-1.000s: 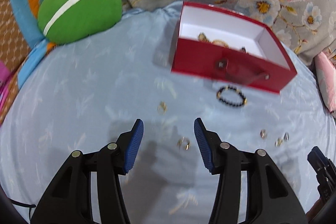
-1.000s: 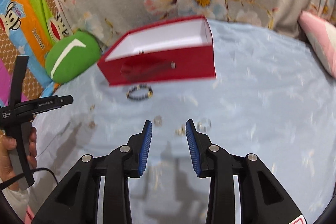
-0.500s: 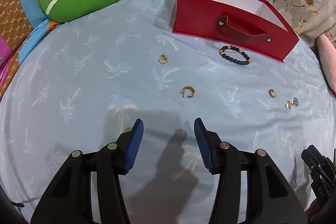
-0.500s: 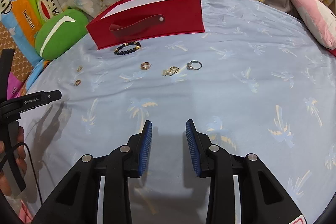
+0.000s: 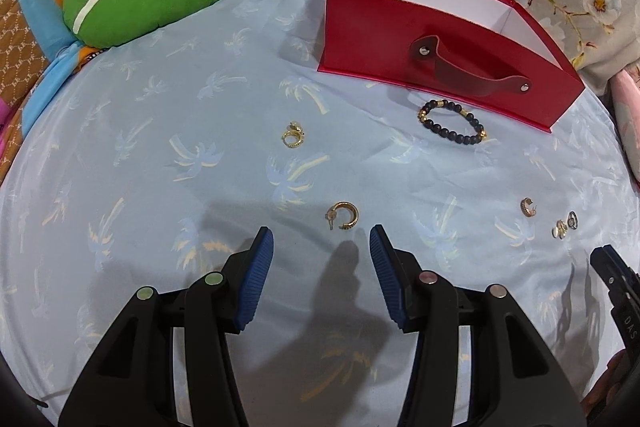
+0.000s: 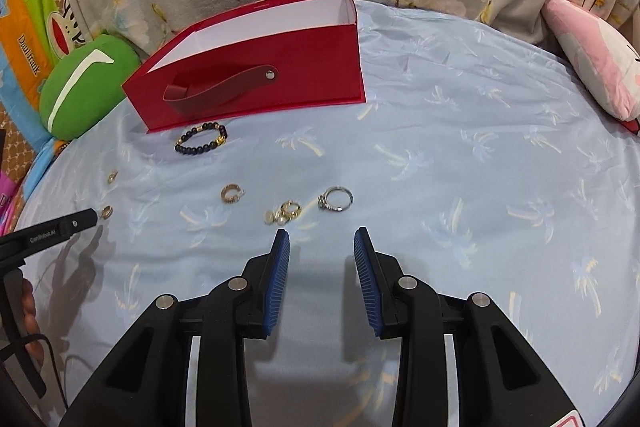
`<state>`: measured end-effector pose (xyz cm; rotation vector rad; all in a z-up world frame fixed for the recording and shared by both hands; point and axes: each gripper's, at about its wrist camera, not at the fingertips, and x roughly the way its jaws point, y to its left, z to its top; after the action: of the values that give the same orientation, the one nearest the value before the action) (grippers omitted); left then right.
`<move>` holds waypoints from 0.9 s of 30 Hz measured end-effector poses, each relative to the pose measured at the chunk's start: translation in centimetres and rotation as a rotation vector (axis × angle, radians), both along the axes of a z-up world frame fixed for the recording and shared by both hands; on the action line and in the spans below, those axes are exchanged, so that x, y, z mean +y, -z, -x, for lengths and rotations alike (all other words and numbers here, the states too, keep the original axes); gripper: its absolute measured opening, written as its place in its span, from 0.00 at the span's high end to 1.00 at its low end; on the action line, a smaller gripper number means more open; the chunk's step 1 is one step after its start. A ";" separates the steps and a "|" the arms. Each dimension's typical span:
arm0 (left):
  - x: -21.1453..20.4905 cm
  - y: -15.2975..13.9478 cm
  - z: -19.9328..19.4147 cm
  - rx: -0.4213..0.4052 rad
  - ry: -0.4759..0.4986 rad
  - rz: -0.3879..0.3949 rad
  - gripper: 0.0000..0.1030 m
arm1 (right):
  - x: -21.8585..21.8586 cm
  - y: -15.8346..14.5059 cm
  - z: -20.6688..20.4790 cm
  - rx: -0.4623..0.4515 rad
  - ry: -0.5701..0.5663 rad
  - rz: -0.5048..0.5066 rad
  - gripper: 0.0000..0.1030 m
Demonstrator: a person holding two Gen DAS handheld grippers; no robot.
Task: Organize jewelry
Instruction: 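Withdraw both tools from the box back toward the remaining rings, then grasp the gold hoop earring with the left tool while the right tool grasps the silver ring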
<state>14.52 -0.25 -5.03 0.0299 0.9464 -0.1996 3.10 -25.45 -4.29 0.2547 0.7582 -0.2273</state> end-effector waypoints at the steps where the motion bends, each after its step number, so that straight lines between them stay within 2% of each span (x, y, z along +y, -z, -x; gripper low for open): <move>1: -0.1 0.2 -0.2 0.002 0.001 -0.002 0.53 | 0.1 0.0 -0.1 0.000 -0.003 0.000 0.68; 7: -0.7 0.9 -1.1 0.011 0.002 -0.003 0.53 | 0.5 0.3 -0.5 0.010 -0.015 0.016 0.68; 13: -1.6 1.2 -1.5 -0.018 0.014 -0.034 0.53 | -1.0 1.2 -0.9 0.030 0.022 -0.026 0.68; 15: -1.8 1.2 -1.7 -0.028 0.019 -0.028 0.56 | -1.3 1.2 -1.1 0.032 0.027 -0.025 0.68; 19: -2.0 1.2 -1.8 -0.034 0.038 0.000 0.81 | -1.6 1.2 -2.3 0.040 0.028 -0.018 0.68; 20: -2.0 1.2 -1.9 -0.033 0.045 0.009 0.83 | -1.7 1.3 -2.5 0.041 0.028 -0.019 0.66; 22: -1.9 1.2 -2.0 -0.028 0.049 0.026 0.83 | -1.9 1.5 -3.1 0.043 0.030 -0.028 0.63; 27: -1.6 1.0 -1.9 -0.017 0.064 0.070 0.83 | -2.5 2.1 -4.5 0.068 0.037 -0.055 0.62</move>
<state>16.42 -1.83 -6.07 -0.0024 0.9221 -0.2914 7.62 -27.93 -6.35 0.3145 0.8287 -0.2517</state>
